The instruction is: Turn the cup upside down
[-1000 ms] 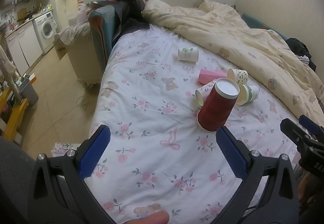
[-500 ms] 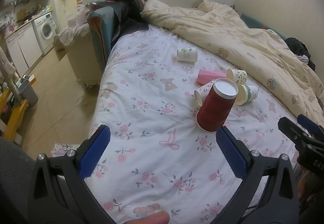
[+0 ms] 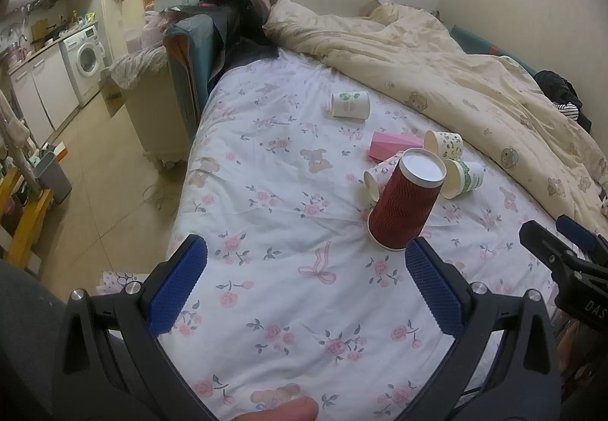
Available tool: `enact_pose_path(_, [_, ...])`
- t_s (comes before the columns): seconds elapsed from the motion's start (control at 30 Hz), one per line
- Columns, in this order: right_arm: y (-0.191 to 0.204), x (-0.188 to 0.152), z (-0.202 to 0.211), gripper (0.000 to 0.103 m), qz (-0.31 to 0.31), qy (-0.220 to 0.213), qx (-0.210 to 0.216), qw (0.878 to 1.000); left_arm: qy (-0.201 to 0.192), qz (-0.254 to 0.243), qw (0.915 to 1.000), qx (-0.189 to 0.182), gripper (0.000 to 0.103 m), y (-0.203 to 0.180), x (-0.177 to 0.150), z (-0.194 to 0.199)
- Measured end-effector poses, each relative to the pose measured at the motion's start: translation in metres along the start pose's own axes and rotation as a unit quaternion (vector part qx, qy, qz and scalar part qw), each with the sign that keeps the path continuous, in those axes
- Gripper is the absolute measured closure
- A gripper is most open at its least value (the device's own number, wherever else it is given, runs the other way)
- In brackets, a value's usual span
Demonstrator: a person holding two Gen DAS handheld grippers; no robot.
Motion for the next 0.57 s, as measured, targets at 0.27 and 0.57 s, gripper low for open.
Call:
enact_pose_path(0.27, [0.0015,-0.0012,-0.0015,0.001,-0.007,0.003,0.002,1.0,0.0,0.001,1.0,-0.002,0.0,-0.0004,0.0004,0.0002])
enact_pose_path(0.57, [0.0012,-0.001,-0.0017,0.001,-0.006,0.003,0.002,1.0,0.003,-0.002,1.0,-0.003,0.0,-0.0042,-0.0017,0.0009])
Point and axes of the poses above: each gripper's, at about its wrist camera, not at the fingertips, and z roughly against the way its jaws point, y to its left, x to its top, the point moved 9 cm from there along -z, roughly the way its jaws point, and after that the axes turned 1 degree about y, right-handed, at the moved point
